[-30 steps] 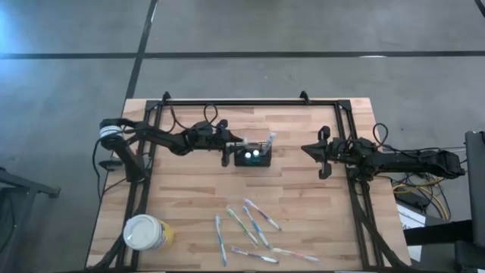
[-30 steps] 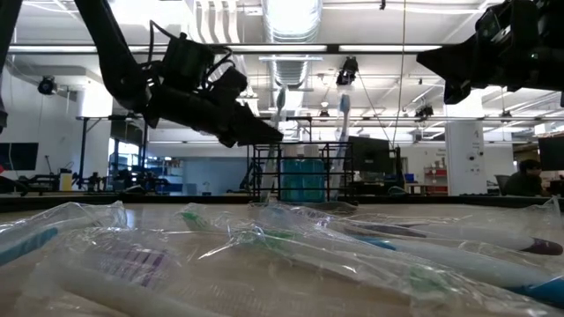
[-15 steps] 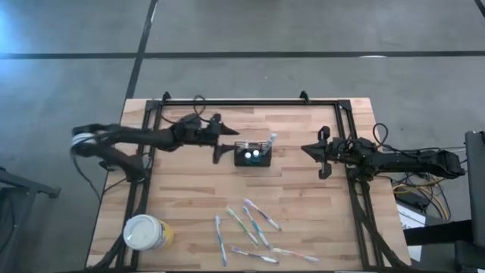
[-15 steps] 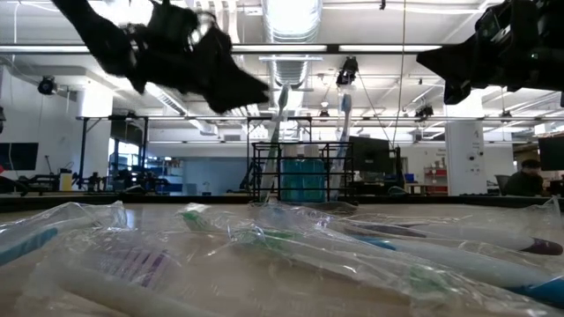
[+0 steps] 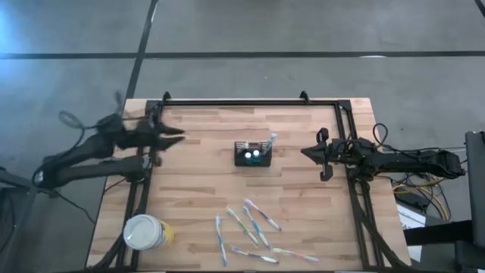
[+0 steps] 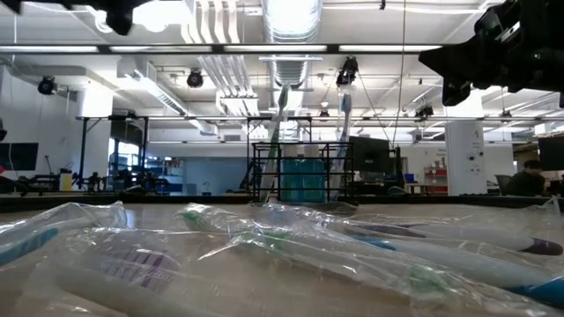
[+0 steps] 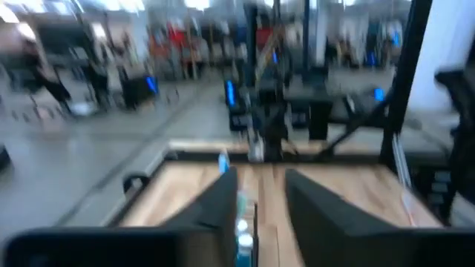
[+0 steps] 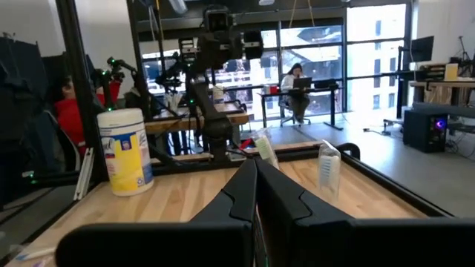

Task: Pick & Place toothbrushing station
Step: Put the top purple toothbrush into the wire organizer

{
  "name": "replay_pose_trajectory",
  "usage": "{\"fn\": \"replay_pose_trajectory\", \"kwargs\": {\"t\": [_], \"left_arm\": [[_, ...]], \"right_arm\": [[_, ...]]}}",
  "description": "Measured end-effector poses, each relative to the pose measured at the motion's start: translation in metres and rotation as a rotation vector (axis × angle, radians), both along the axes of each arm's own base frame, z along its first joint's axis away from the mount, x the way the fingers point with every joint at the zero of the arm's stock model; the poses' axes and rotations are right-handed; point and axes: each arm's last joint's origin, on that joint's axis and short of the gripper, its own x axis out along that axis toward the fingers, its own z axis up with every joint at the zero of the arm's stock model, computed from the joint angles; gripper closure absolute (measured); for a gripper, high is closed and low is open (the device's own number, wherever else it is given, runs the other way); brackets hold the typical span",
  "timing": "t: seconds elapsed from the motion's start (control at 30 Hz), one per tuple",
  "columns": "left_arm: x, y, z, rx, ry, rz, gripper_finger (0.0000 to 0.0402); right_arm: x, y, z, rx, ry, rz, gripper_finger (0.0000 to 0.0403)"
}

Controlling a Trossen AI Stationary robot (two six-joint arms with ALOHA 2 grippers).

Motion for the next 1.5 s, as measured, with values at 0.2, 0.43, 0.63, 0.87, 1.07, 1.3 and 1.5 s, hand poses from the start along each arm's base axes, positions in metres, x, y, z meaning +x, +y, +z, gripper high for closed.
{"fn": "replay_pose_trajectory", "kwargs": {"t": [0.2,0.43,0.63,0.87,1.07,1.3,1.5], "left_arm": [[-0.021,-0.006,-0.038,0.008,-0.014,0.023,0.0391],[-0.023,-0.005,-0.074,0.029,-0.015,0.07,0.0398],[-0.016,-0.003,-0.102,0.026,-0.037,0.073,0.04],[-0.01,-0.001,-0.138,0.0,0.005,0.072,0.04],[-0.008,0.0,-0.155,0.005,0.019,0.084,0.04],[-0.007,0.001,-0.156,0.011,0.035,0.087,0.0389],[-0.007,0.001,-0.155,0.02,0.03,0.094,0.0387]], "right_arm": [[0.0,0.0,0.0,0.006,-0.001,0.001,0.0394],[0.0,0.0,0.0,0.008,-0.002,0.002,0.0394],[0.0,0.0,0.0,0.009,-0.002,0.002,0.0394],[0.0,-0.001,0.0,0.06,-0.006,-0.009,0.0394],[0.0,-0.001,0.0,0.103,-0.007,-0.003,0.0394],[0.005,-0.003,-0.003,0.294,0.24,-0.081,0.0394],[0.016,0.009,0.029,0.424,0.535,-0.045,0.0394]]}}
